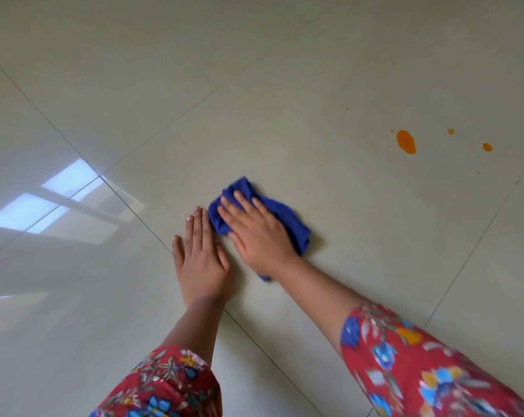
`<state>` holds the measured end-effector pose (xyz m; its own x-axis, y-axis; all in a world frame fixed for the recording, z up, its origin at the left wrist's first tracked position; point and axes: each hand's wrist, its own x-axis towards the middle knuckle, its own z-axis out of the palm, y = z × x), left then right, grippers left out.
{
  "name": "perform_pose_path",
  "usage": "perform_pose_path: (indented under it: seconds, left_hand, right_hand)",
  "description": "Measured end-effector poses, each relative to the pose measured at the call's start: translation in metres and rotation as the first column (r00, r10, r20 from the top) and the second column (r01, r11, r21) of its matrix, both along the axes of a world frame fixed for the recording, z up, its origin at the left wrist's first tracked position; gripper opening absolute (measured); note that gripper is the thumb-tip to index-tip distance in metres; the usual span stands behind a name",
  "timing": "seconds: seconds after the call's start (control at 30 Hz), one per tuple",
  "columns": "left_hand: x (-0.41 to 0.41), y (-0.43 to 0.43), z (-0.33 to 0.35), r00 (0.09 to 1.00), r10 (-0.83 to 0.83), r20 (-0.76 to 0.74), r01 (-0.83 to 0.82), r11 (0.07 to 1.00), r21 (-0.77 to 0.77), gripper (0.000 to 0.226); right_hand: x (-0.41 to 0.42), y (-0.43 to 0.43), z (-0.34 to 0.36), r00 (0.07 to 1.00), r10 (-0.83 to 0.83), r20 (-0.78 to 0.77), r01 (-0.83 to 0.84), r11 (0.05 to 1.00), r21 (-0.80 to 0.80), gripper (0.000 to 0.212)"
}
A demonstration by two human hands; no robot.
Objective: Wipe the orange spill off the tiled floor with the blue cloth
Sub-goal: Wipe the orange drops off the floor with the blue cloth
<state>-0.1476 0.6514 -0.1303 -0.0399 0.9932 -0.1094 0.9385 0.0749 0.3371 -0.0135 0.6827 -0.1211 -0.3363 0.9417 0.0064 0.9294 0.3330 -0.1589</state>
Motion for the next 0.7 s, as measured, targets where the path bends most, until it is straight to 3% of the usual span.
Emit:
perform_pose_path:
  seconds: [0.1,0.17,0.23,0.33,0.43,0.5,0.53,0.6,0.7]
  left_hand:
    - [0.003,0.000,0.001,1.000,-0.018,-0.023,0.018,1.000,0.006,0.067]
    - [0.002,-0.002,0.002,0.999,-0.029,-0.032,0.029,1.000,0.001,0.067]
    - [0.000,-0.001,0.001,0.999,-0.023,-0.038,0.023,1.000,0.000,0.067]
    - [0.000,-0.002,0.001,1.000,-0.011,-0.027,0.011,1.000,-0.003,0.066]
    - [0.000,-0.002,0.001,1.000,0.000,0.013,0.001,1.000,-0.015,0.064]
    - [-0.001,0.000,0.002,1.000,-0.018,-0.007,0.018,1.000,-0.003,0.064]
    - [-0.001,0.000,0.003,0.999,-0.026,-0.019,0.026,1.000,-0.003,0.065]
    - [0.000,0.000,0.004,0.999,-0.033,-0.030,0.033,0.999,-0.009,0.067]
    - [0.000,-0.001,0.003,0.998,-0.042,-0.048,0.040,0.999,-0.024,0.069]
  right_hand:
    - [0.023,0.036,-0.004,0.957,-0.289,0.022,0.289,0.957,0.011,0.055]
    - [0.045,0.017,-0.007,0.844,-0.536,-0.024,0.537,0.843,0.026,0.053]
    - [0.041,-0.027,-0.006,0.758,-0.651,-0.042,0.653,0.757,0.038,0.054]
    - [-0.001,-0.079,-0.004,0.881,-0.473,-0.035,0.473,0.880,0.025,0.054]
    - [-0.014,-0.037,-0.002,0.974,-0.188,-0.129,0.189,0.982,-0.006,0.051]
    - [0.000,0.012,-0.001,0.988,-0.135,-0.069,0.135,0.991,-0.015,0.054]
    - [0.015,0.033,-0.001,0.982,-0.190,-0.021,0.189,0.982,-0.023,0.056]
    - [0.054,0.050,-0.003,0.891,-0.453,0.043,0.454,0.890,-0.033,0.056]
    - [0.087,0.018,-0.005,0.620,-0.784,-0.034,0.784,0.619,0.036,0.054]
